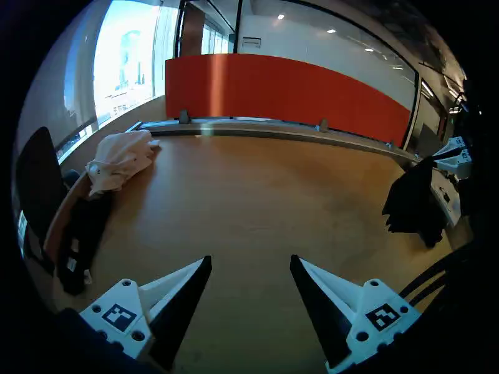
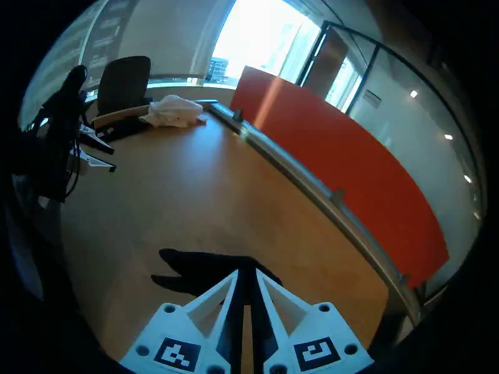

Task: Fold towel

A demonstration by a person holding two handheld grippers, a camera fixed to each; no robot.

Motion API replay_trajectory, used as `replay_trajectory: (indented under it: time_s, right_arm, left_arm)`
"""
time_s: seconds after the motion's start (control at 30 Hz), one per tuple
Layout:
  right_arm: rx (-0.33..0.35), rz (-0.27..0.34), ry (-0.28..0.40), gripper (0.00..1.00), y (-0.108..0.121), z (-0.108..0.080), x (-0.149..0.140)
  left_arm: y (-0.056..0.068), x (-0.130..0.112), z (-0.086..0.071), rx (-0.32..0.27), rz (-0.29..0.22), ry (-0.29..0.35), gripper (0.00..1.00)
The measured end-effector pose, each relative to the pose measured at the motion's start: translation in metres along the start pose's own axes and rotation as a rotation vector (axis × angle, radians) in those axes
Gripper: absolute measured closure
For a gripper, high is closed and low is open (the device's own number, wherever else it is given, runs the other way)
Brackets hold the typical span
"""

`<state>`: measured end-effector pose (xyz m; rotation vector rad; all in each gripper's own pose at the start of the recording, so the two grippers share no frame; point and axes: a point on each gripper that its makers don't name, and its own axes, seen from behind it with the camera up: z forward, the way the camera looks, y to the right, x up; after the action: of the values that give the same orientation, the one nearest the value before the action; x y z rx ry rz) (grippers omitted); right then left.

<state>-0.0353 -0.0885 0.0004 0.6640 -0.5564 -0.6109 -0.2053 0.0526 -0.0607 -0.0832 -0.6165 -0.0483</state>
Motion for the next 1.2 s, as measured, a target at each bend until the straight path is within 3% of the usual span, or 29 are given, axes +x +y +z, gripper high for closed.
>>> replay_trajectory:
  time_s: [0.37,0.87,1.2]
  right_arm:
    - [-0.028,0.067,0.004,0.95,0.04,-0.019,-0.013]
    - [-0.083,0.144,-0.037,0.95,0.11,-0.039,-0.058]
    - [-0.128,0.171,-0.074,0.95,0.151,-0.05,-0.091]
  left_arm:
    - [0.004,0.002,0.002,0.0,0.013,-0.002,0.07]
    - [0.009,0.003,0.003,0.007,0.033,-0.013,0.07]
    - [0.019,0.004,0.005,0.007,0.039,-0.02,0.07]
